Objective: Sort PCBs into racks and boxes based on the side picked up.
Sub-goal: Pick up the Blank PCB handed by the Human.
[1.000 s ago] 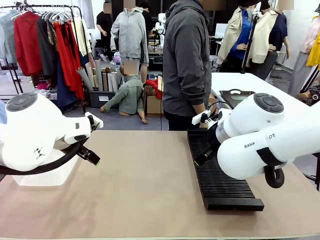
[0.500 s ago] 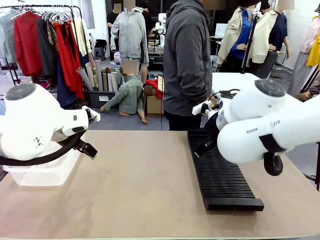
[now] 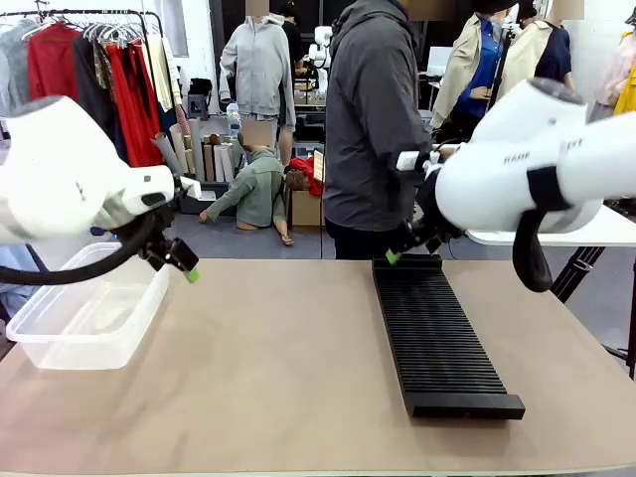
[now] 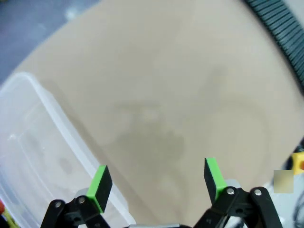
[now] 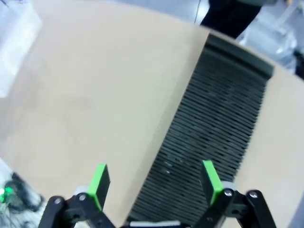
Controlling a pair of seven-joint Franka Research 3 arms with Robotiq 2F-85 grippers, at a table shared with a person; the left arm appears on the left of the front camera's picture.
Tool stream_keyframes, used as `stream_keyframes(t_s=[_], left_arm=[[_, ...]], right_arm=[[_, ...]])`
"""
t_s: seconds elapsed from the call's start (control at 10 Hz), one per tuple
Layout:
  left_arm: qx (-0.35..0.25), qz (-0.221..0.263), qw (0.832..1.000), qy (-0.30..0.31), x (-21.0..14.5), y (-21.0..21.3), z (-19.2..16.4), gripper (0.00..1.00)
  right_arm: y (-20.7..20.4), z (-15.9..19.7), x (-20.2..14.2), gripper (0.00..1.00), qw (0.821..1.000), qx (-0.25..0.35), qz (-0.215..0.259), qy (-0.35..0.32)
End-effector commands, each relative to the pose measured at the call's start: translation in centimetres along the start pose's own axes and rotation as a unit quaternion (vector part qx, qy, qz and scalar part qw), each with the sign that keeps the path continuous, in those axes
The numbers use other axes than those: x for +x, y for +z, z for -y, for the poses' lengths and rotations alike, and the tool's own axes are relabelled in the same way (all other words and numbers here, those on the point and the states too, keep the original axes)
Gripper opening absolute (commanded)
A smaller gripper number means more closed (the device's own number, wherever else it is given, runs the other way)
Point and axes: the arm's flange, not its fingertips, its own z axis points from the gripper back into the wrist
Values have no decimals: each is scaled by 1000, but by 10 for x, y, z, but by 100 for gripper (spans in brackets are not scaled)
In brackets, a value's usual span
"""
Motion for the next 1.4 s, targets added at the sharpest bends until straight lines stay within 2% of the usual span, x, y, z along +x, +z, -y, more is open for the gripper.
stream_keyframes(t_s=[0.0,0.1,0.3,0.6,0.9,1.0,1.1,1.2,1.3], left_arm=[[-80,19,996,44,5,17,-31,100],[-124,44,989,68,-1,26,-44,100],[-229,126,954,147,-23,48,-71,100],[-295,210,906,220,-58,78,-96,100],[-344,247,877,229,-84,89,-112,100],[-364,248,869,225,-87,88,-116,100],[-375,243,868,217,-86,87,-118,100],[-367,237,876,205,-84,86,-117,100],[-347,236,887,195,-84,87,-112,100]], right_arm=[[21,6,4,100,996,52,18,-70],[31,16,-1,100,989,104,30,-98],[62,41,-18,100,969,185,85,-141],[108,74,-68,100,935,265,159,-172],[119,109,-123,100,907,326,176,-202],[116,122,-135,100,899,340,174,-215],[113,130,-139,100,907,331,160,-207],[117,129,-141,100,907,337,171,-184],[130,131,-113,100,904,326,167,-220]])
